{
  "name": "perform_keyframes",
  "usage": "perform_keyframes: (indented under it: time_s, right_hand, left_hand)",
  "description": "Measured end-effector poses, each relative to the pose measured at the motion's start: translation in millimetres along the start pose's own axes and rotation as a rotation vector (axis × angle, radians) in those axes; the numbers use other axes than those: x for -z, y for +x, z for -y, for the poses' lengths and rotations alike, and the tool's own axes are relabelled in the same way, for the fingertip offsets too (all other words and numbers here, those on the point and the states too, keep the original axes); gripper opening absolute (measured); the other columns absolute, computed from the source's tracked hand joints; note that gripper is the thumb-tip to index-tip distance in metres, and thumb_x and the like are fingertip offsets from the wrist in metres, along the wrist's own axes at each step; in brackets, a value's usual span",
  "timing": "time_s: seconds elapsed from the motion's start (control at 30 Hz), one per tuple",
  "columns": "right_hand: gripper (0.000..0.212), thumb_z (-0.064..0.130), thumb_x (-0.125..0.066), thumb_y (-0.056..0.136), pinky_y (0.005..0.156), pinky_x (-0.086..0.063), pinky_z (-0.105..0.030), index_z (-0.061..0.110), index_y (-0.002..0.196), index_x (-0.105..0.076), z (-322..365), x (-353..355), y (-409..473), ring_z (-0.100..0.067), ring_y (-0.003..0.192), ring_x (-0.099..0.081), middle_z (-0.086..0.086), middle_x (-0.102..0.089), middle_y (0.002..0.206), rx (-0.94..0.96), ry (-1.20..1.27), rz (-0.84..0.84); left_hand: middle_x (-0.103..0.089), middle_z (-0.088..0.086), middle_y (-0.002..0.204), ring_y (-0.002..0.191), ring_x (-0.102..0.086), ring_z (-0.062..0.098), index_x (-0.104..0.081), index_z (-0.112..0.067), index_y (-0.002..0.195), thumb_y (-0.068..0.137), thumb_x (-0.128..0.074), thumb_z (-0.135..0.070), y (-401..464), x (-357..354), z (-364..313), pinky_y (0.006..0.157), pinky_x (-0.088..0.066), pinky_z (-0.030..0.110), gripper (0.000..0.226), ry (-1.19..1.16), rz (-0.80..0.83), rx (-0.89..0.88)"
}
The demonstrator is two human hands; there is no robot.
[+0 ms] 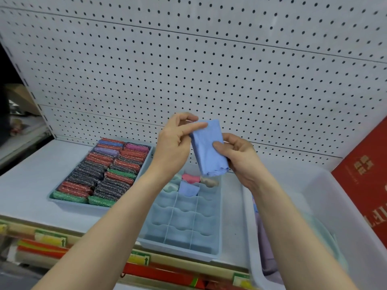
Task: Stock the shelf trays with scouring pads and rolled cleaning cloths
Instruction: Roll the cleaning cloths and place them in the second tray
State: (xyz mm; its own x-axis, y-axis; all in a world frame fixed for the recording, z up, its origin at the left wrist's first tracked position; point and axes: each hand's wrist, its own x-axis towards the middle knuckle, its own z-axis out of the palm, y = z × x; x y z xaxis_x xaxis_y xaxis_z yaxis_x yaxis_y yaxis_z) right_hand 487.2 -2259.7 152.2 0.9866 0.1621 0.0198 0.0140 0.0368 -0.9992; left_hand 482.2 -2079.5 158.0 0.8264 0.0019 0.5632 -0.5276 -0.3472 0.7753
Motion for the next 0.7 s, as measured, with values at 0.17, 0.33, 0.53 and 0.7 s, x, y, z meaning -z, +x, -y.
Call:
perform_keyframes:
  time_s: [0.17, 0.33, 0.53, 0.7]
  right_hand:
    - [0.020, 0.012, -0.063, 0.093, 0.080, -0.054, -0.048, 0.006, 0.112, -0.064, 1.9, -6.1, 0.9, -0.031, 0.082, -0.070, -0.023, -0.072, 0.097, 0.034, 0.041, -0.047]
    - [0.035, 0.006, -0.047, 0.099, 0.067, -0.054, -0.029, 0.025, 0.127, -0.058, 2.8, -5.4, -2.7, -0.022, 0.075, -0.067, -0.008, -0.074, 0.097, 0.060, 0.030, 0.006]
    - [0.046, -0.017, -0.062, 0.081, 0.081, -0.052, -0.025, 0.014, 0.115, -0.063, -1.3, 3.7, -13.9, -0.017, 0.094, -0.066, 0.002, -0.069, 0.108, 0.184, -0.141, 0.290]
    - [0.012, 0.004, -0.069, 0.087, 0.084, -0.054, -0.024, -0.002, 0.096, -0.072, -2.8, -7.3, -14.1, -0.011, 0.084, -0.064, -0.009, -0.071, 0.099, 0.161, -0.158, 0.099]
  left_hand:
    - [-0.066, 0.009, 0.121, 0.106, -0.068, 0.022, -0.041, -0.012, 0.143, 0.092, -0.065, -0.024, -5.1, -4.3, -1.3, 0.091, -0.056, 0.035, 0.058, -0.497, 0.121, 0.593]
    - [-0.071, 0.016, 0.109, 0.091, -0.071, 0.025, -0.062, 0.000, 0.117, 0.091, -0.062, -0.004, -14.3, -2.5, -2.0, 0.077, -0.061, 0.033, 0.027, -0.647, 0.086, 0.725]
    - [-0.072, 0.013, 0.097, 0.071, -0.070, 0.017, -0.062, 0.000, 0.116, 0.092, -0.059, -0.004, -16.7, 7.9, 0.6, 0.058, -0.055, 0.022, 0.024, -0.710, 0.051, 0.777]
    - [-0.075, 0.005, 0.092, 0.073, -0.070, 0.013, -0.062, -0.006, 0.113, 0.088, -0.063, 0.004, -24.6, 8.9, 4.0, 0.061, -0.057, 0.021, 0.027, -0.658, 0.088, 0.693]
